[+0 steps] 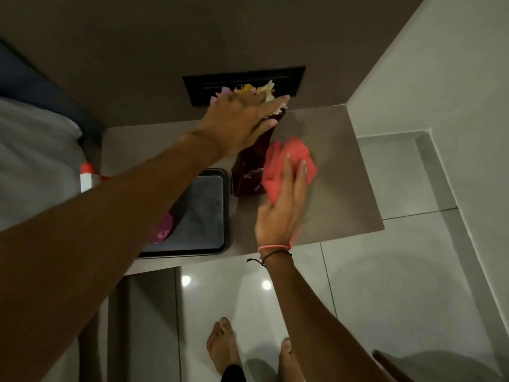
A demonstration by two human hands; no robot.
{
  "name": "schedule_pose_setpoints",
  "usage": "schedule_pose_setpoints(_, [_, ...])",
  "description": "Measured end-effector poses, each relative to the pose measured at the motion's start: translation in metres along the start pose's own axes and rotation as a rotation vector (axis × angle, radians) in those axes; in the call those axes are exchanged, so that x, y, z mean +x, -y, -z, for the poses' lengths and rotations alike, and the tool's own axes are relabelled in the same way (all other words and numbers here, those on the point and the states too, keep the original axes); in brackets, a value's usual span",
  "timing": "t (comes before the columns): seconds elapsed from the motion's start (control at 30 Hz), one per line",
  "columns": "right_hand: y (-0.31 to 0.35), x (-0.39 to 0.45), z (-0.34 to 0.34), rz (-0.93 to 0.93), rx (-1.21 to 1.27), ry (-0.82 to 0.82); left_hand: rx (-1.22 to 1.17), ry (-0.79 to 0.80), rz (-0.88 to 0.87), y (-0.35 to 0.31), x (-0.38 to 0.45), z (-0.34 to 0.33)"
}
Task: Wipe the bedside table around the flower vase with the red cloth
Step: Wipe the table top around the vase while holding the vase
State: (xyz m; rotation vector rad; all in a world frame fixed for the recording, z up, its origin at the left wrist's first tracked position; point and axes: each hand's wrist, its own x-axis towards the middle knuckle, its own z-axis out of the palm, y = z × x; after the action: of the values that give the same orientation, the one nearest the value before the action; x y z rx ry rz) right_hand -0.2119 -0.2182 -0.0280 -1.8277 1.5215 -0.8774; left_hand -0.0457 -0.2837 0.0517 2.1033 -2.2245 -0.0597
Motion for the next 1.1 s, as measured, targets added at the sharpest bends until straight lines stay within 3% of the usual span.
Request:
schedule_pose_setpoints(0.13, [-0.019, -0.010, -0.044, 0.180, -0.401, 0.234, -0.027, -0.012, 0.015, 0.000, -0.001, -0.006])
schedule_pose_setpoints(0.27, [-0.042, -0.016, -0.054, 0.263, -0.657, 0.215, -0.045, -0.031, -0.020, 0.003, 0.001, -0.005])
schedule_pose_setpoints(0.47, [-0.068, -0.033, -0.025, 0.308, -0.756, 0.331, -0.058, -0.036, -0.008, 0.001, 0.000, 0.004])
schedule_pose_setpoints(0.57, [-0.066, -0.034, -0.003, 0.151, -0.633, 0.419, -0.029, -0.029, 0.001, -0.003, -0.001, 0.002])
schedule_pose_setpoints(0.63, [-0.054, -0.031, 0.009, -0.063, -0.439, 0.297, -0.019, -0.013, 0.015, -0.003, 0.000, 0.002])
schedule_pose_setpoints(0.7, [-0.037, -0.022, 0.011, -0.145, -0.304, 0.097, -0.007, -0.008, 0.016, -0.005, -0.001, 0.002])
schedule_pose_setpoints(0.77, [-0.022, -0.012, -0.002, -0.058, -0.342, 0.053, 0.001, 0.001, 0.013, -0.005, -0.002, -0.001])
schedule_pose_setpoints(0.9, [-0.017, -0.009, -0.046, 0.089, -0.455, 0.209, -0.011, 0.005, 0.034, -0.009, -0.004, -0.001])
schedule_pose_setpoints(1.1, [-0.067, -0.036, -0.056, 0.277, -0.726, 0.080, -0.027, 0.011, 0.034, -0.008, -0.004, 0.004])
